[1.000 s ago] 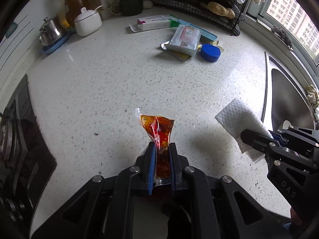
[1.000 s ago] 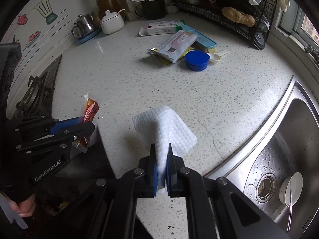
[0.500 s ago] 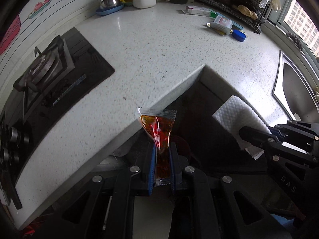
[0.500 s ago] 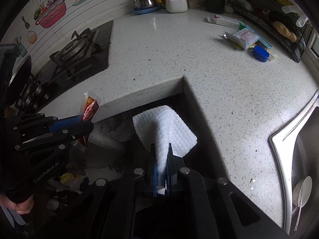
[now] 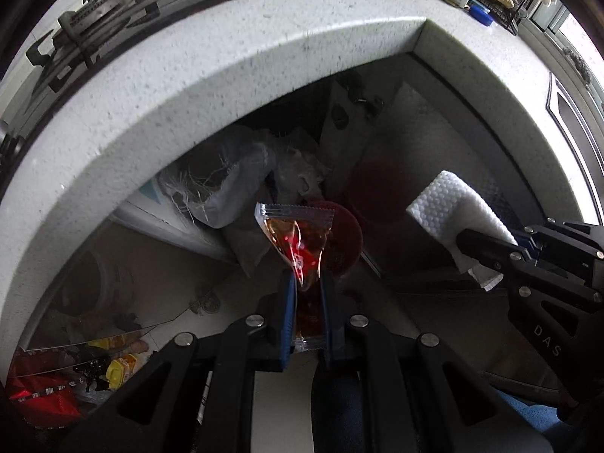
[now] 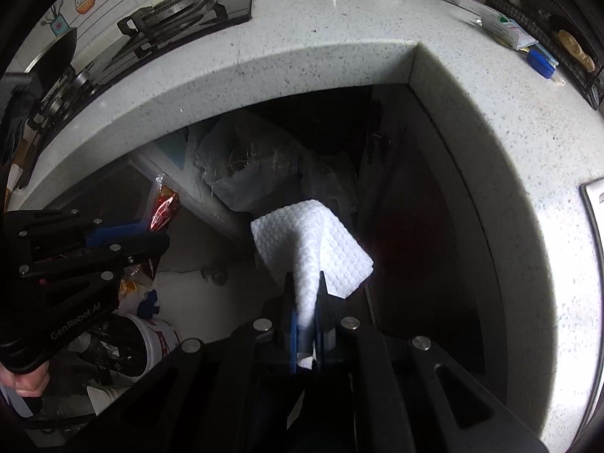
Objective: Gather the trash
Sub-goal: 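Carry the sauce packet and wipe down over the red bin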
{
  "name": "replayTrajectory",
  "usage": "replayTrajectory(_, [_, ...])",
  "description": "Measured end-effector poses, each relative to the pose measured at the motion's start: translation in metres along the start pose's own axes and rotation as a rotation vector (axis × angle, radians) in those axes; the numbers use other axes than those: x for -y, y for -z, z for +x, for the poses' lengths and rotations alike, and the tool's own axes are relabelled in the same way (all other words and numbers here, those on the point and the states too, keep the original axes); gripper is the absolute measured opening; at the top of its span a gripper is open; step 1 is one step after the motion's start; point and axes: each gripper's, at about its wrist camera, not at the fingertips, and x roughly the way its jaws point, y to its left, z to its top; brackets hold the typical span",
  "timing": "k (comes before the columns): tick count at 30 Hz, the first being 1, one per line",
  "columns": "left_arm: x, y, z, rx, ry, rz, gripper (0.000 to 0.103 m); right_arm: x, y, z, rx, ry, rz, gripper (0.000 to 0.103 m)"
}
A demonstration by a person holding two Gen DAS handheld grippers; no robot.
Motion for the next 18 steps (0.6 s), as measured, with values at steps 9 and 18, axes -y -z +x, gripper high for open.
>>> replayTrajectory(9, [0.002,0.014,0.082,-0.022,-0.009,-0.004,0.011,0.013,0.017,0.085,-0.038,0.024,-0.003,0.006])
replayTrajectory(18, [0.004,0.008,0.176,-0.055,0.020,0.015,0.011,0.038,0.034,0.168,-0.072,0.025,0.070,0.006])
